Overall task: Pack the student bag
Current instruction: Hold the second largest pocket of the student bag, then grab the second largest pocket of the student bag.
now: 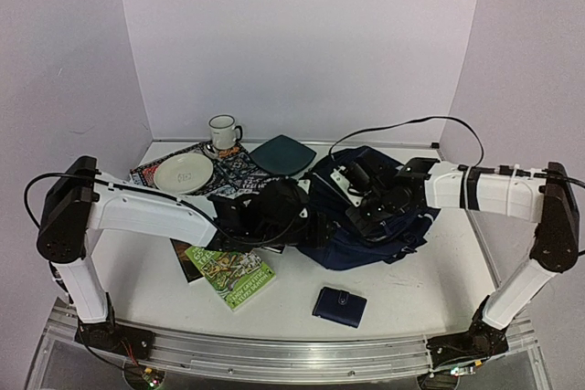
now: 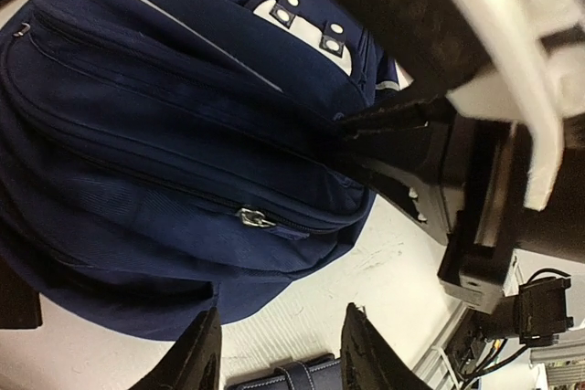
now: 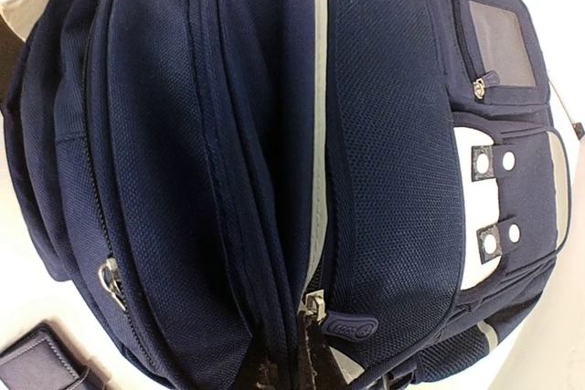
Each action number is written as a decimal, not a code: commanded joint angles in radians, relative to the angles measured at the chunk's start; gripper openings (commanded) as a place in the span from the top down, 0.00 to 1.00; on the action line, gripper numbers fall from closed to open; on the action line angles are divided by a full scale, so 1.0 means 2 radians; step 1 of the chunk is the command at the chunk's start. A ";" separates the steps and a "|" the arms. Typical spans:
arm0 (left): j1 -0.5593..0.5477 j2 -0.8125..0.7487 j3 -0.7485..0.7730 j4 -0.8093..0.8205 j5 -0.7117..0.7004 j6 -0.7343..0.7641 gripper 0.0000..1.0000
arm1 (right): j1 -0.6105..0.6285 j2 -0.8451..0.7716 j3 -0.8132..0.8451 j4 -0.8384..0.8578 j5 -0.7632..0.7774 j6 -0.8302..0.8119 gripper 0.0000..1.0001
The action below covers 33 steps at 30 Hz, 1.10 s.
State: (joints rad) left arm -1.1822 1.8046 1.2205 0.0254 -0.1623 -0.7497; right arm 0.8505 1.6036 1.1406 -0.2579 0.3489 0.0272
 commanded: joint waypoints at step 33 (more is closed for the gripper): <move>-0.013 0.073 0.087 -0.098 -0.173 -0.048 0.77 | 0.001 -0.052 0.042 0.002 -0.032 0.049 0.97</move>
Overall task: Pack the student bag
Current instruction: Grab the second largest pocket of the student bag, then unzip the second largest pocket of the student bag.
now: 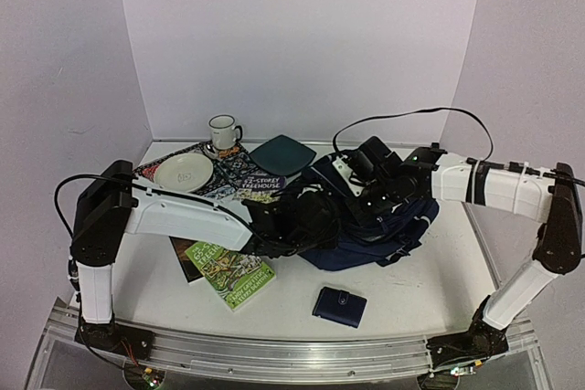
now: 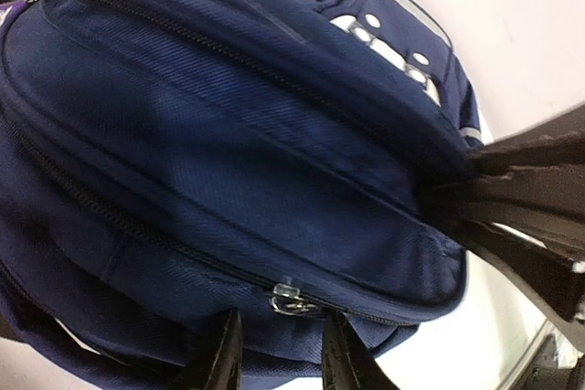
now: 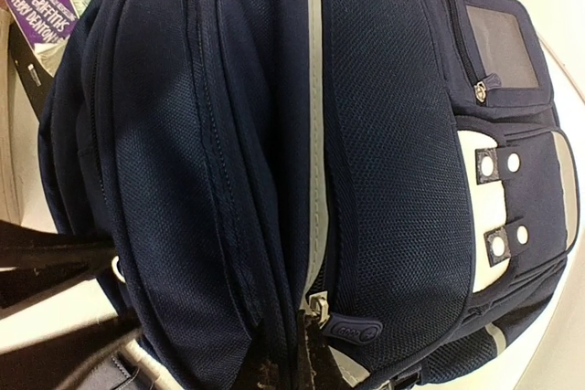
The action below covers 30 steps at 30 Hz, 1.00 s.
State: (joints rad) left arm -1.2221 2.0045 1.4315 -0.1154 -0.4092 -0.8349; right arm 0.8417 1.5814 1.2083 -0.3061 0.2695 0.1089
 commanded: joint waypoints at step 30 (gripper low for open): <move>0.000 -0.067 -0.043 0.006 -0.020 0.117 0.52 | 0.005 -0.033 0.016 0.027 -0.017 0.016 0.96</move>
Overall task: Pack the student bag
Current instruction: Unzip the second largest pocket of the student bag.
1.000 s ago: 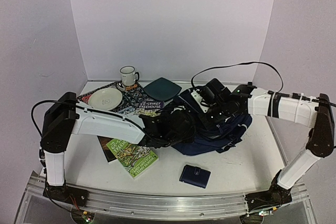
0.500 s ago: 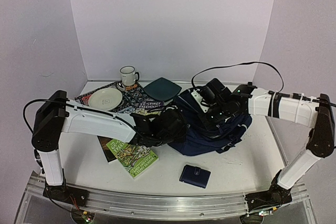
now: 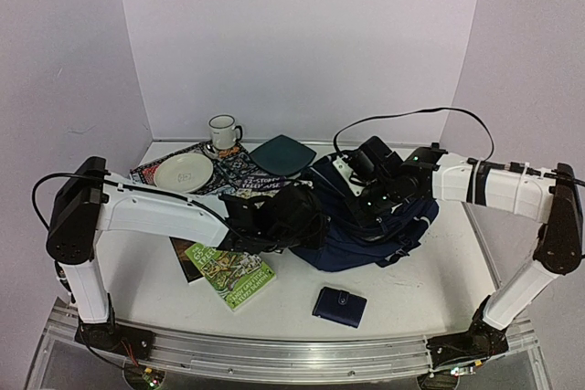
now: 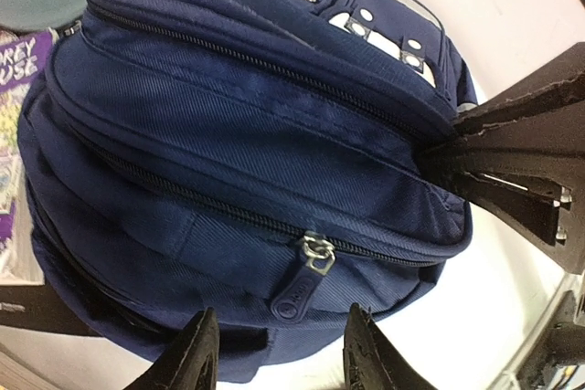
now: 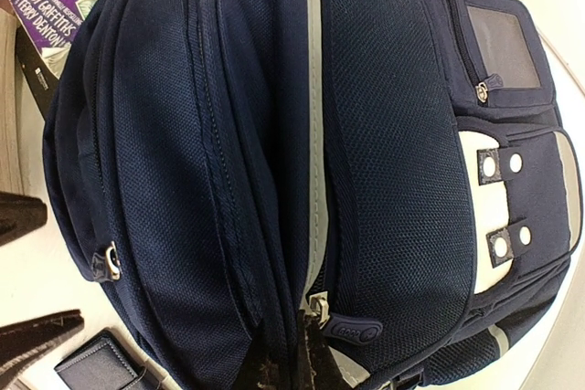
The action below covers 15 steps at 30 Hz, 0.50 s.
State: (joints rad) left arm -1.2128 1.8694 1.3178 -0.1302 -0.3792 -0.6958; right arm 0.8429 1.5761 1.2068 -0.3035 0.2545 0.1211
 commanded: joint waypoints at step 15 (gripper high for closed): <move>-0.036 0.078 0.078 -0.007 -0.168 0.142 0.57 | 0.004 -0.030 0.019 0.026 -0.019 0.015 0.96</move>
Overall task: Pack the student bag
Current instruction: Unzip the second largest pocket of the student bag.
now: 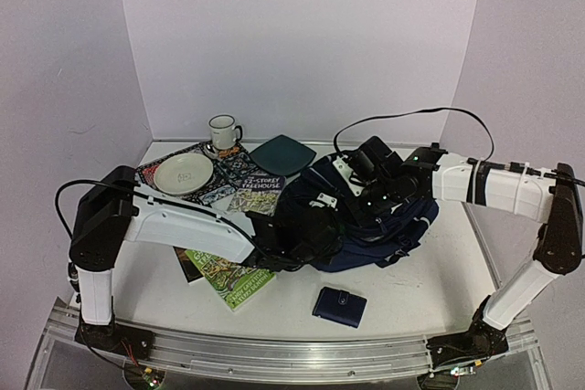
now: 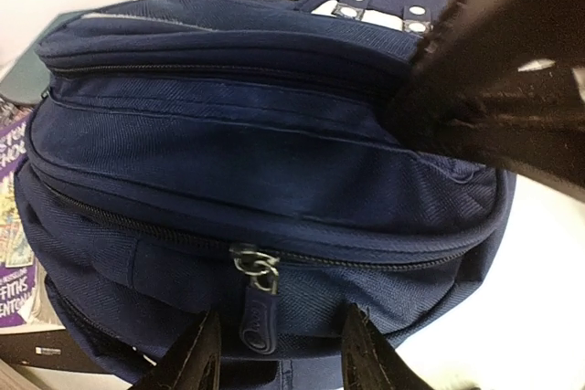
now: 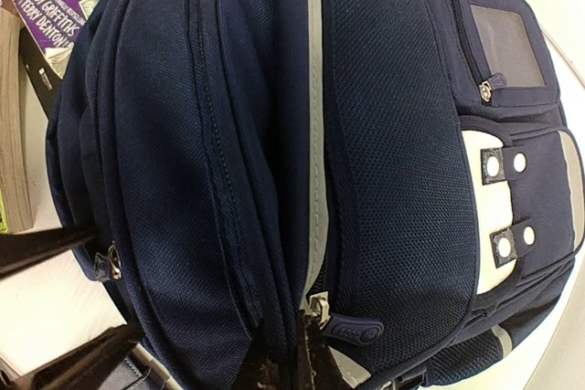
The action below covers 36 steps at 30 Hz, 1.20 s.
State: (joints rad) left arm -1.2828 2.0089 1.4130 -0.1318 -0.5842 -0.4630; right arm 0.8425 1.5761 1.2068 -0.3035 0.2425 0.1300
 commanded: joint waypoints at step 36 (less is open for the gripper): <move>0.217 -0.083 -0.089 -0.014 0.265 0.029 1.00 | -0.156 -0.253 -0.130 0.077 -0.167 -0.139 1.00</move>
State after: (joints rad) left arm -0.9501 1.8189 1.2537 -0.1002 -0.0291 -0.3992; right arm 0.5741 1.1927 0.9204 -0.2080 -0.0650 -0.1457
